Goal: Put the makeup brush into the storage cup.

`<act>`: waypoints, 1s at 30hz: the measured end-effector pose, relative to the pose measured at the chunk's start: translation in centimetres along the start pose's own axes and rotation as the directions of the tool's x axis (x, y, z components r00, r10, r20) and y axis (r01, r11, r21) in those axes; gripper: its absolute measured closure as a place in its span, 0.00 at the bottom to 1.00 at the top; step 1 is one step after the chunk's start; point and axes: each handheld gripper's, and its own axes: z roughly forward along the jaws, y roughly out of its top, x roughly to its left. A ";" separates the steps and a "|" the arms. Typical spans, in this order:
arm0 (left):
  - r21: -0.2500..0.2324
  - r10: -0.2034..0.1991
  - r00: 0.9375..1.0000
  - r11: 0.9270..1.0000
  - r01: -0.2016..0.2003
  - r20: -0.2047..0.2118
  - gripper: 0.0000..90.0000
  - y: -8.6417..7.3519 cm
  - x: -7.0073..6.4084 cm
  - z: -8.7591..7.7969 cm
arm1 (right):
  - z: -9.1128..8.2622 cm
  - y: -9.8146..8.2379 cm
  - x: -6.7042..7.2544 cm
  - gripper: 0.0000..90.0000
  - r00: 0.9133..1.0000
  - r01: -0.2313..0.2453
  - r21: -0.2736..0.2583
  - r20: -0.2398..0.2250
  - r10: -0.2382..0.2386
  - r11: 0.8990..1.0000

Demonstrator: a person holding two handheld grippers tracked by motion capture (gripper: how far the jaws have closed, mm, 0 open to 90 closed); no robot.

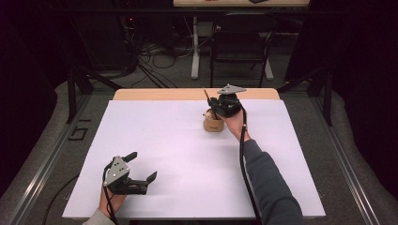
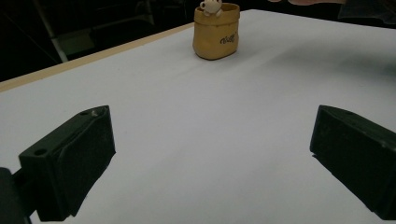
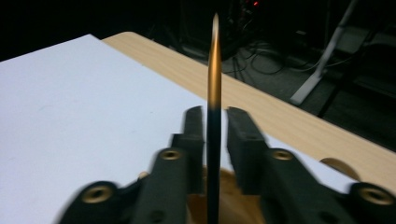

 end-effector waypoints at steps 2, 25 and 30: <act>0.002 -0.002 1.000 1.000 0.002 -0.001 0.00 0.0 0.0 0.0 | -0.3 0.1 0.1 0.72 1.000 -0.009 0.005 -0.020 0.009 1.000; -0.001 0.005 1.000 1.000 -0.005 0.001 0.00 0.1 -0.1 -0.1 | -4.7 0.2 2.3 0.10 0.987 0.064 0.062 -0.150 -0.054 0.996; -0.001 0.004 1.000 1.000 -0.004 0.003 0.00 0.1 -0.1 0.0 | -5.8 0.0 2.9 0.05 0.986 0.066 0.058 -0.159 -0.056 0.996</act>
